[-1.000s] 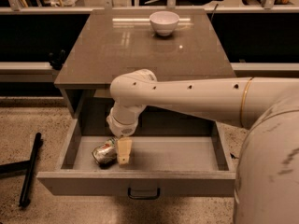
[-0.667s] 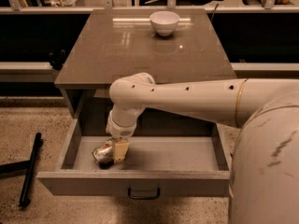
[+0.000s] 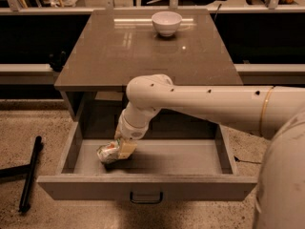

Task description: Pick 7up can from top drawer and place on counter

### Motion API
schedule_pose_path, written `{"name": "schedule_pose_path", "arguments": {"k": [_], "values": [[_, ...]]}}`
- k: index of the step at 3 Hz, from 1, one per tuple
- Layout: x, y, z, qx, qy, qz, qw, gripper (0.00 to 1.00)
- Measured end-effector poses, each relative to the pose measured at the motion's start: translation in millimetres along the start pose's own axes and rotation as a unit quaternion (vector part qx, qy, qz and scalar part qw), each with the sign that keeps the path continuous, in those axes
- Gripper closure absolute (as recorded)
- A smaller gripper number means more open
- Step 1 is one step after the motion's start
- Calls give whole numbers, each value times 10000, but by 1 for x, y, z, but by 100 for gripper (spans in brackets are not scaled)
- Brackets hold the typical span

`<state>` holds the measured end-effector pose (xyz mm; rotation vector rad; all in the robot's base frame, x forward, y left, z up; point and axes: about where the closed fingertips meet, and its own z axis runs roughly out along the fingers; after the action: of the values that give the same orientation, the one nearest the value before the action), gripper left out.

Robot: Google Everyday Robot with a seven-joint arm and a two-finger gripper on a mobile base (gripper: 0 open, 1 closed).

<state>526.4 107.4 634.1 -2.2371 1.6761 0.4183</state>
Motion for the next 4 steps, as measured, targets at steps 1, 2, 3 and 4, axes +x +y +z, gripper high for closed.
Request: {"name": "schedule_pose_path", "arguments": {"k": [1, 2, 3, 4], "values": [[26, 7, -76, 490, -548, 424, 9964, 100], [61, 12, -141, 919, -853, 803, 9888, 100], [82, 5, -193, 1254, -1046, 974, 9817, 100], [83, -1, -203, 1362, -1073, 981, 9799, 100]]}}
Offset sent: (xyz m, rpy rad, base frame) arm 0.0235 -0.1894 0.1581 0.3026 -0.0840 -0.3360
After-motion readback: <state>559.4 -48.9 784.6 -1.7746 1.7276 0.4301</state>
